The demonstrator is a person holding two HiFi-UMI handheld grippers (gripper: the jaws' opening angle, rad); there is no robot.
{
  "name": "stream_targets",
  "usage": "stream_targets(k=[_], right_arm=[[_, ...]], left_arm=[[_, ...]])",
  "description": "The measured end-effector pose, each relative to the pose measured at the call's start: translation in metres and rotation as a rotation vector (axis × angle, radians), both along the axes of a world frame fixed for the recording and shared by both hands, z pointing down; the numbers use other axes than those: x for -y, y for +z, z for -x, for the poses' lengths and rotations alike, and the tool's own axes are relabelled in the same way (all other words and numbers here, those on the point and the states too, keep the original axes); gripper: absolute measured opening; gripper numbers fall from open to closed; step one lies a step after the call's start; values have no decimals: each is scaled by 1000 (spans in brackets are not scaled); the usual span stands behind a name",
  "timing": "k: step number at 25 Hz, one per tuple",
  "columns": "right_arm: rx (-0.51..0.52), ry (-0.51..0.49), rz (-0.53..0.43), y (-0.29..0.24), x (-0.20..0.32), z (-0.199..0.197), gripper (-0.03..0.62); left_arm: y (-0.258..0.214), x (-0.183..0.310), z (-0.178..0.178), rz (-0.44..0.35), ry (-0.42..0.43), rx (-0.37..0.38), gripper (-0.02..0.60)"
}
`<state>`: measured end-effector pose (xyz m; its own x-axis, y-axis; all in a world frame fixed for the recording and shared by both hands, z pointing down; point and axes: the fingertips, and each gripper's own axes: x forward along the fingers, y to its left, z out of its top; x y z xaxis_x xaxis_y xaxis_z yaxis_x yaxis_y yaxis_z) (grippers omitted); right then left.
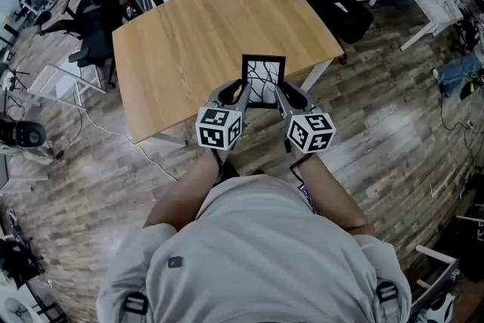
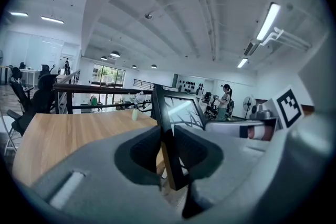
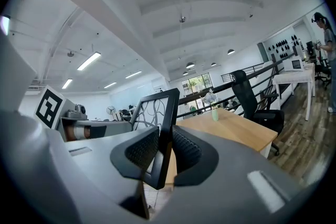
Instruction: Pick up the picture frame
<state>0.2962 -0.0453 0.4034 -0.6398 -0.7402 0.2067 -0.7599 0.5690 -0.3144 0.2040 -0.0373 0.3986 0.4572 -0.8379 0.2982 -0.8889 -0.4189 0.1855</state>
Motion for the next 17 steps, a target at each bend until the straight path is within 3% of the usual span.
stream_targets(k=[17], right_arm=[[2,5,-5,1,-35,-29,91]], left_arm=[[4,-34,-29,8,11,-12,81]])
